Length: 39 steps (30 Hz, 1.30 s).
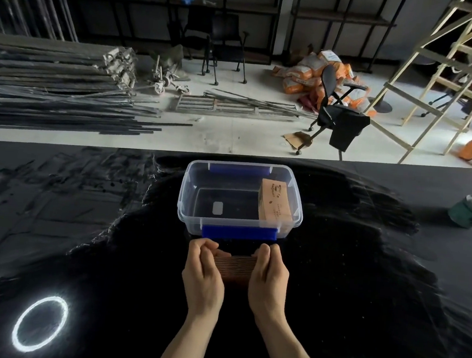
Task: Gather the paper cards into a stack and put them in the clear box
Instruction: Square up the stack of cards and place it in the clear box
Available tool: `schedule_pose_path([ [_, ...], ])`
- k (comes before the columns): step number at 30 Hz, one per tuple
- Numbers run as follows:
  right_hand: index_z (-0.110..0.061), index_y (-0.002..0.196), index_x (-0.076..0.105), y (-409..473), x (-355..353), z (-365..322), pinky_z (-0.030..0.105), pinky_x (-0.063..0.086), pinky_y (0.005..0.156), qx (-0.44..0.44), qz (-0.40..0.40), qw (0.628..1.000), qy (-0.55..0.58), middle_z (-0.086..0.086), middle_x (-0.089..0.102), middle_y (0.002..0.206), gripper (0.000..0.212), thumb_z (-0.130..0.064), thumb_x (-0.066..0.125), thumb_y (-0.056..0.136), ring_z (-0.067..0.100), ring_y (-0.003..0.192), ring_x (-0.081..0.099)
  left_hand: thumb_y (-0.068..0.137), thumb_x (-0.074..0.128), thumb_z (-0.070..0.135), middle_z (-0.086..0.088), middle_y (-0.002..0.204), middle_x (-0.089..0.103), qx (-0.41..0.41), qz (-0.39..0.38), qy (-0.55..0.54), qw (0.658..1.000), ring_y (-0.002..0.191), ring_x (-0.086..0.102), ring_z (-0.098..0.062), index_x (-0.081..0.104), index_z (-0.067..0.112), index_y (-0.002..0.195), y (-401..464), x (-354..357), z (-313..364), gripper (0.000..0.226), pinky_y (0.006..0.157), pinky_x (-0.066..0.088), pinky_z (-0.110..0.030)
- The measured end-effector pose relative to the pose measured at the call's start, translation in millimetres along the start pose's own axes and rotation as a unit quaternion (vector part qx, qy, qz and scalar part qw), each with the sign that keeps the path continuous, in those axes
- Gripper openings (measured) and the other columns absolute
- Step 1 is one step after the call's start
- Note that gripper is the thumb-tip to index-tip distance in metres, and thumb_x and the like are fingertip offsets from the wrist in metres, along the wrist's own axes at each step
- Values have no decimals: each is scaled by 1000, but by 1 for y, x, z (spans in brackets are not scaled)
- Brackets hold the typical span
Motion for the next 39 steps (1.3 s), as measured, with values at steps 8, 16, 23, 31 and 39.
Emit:
schedule_pose_path([
  [8,-21,78,55,-1,0,-1,21,50,49,-12,2,1000,1,8,65,73,34,-23,45,111,13,51,55,89,50,63,16,121,66,69,-273,88,956,112,62,6,58,37,127,11,-9,14,46,99,54,-32],
  [16,-20,79,57,2,2,8,18,54,55,33,4,999,1,-4,69,84,33,-20,46,111,23,67,63,77,78,30,14,138,58,268,-395,422,771,126,57,-12,39,44,143,4,19,49,78,108,50,-35],
  [23,-19,79,58,3,2,8,19,53,55,53,-3,999,0,-10,69,79,34,-24,47,110,12,63,63,77,78,29,14,121,71,240,-370,416,795,109,69,-14,55,41,124,10,24,50,54,93,56,-32],
  [31,-32,101,70,2,-16,-22,19,62,72,62,-63,991,104,-12,78,98,26,-57,68,93,7,90,76,68,86,34,25,103,73,163,-365,294,868,98,69,2,62,48,112,24,11,47,52,91,58,-22],
  [39,-24,138,65,7,-15,-45,42,63,94,106,-225,937,245,16,76,125,64,-26,91,80,32,117,73,56,99,31,15,99,81,-47,-311,12,949,94,77,-6,73,31,107,27,-3,43,57,72,62,-22],
])
Point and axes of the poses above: each hand's wrist, its own y-axis towards the middle knuckle, its own x-axis out of the palm, z = x × y, the point moved 7 cm from there along y, towards the middle knuckle
